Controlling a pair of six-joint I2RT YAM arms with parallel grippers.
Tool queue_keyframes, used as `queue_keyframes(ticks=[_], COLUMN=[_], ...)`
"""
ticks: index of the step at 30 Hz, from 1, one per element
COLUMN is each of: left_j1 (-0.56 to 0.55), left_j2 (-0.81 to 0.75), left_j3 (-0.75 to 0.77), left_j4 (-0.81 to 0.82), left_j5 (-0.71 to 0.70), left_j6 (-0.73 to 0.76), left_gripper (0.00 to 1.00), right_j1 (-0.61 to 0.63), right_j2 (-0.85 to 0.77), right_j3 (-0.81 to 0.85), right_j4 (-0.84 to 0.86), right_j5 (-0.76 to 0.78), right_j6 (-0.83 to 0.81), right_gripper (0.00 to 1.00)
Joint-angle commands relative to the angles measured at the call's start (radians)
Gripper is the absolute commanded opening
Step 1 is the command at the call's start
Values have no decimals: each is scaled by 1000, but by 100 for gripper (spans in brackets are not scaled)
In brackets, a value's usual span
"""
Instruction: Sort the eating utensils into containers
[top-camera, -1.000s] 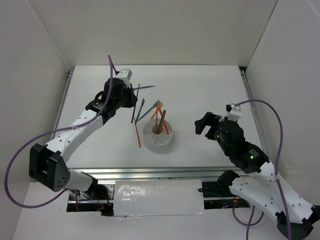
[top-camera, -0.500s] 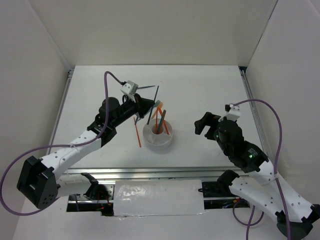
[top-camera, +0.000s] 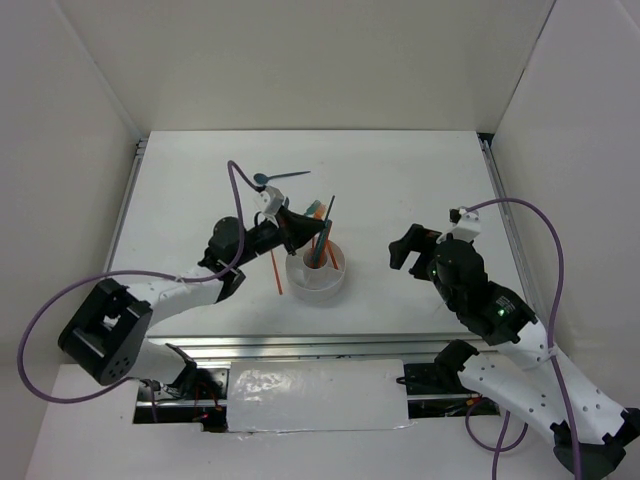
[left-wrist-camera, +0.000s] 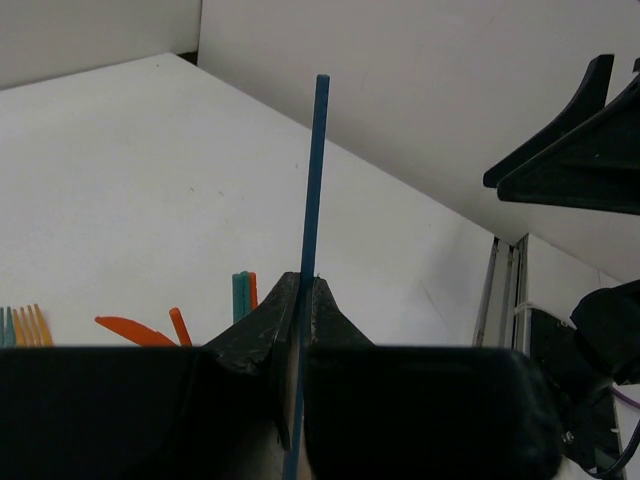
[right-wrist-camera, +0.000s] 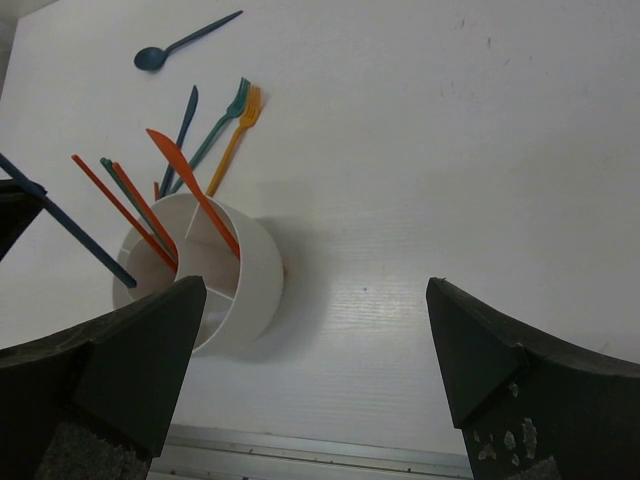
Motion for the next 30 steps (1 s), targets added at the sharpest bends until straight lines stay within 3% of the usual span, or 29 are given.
queue_keyframes(ticks=[1,11,18,24,30], left_j1=[-4,-4,-4,-4,-2], left_j2=[40,104,96,52,-28], left_j3=[13,-14,-16,-27,-16], left_j4=[235,233,109,28,-60], left_j5=[55,35,40,-12,-58], left_j6=[-20,16,46,77,109], left_gripper=[0,0,1,38,47], right_j1=[8,10,11,10,10], right_j2=[-13,-22,-18,-16,-7], right_j3=[20,13,13,16,22], right_j4=[-5,-9,-6,-5,0], right_j5=[31,41,39,36,31], right_j6=[8,10,8,8,5], right_gripper=[100,100,100,100,100])
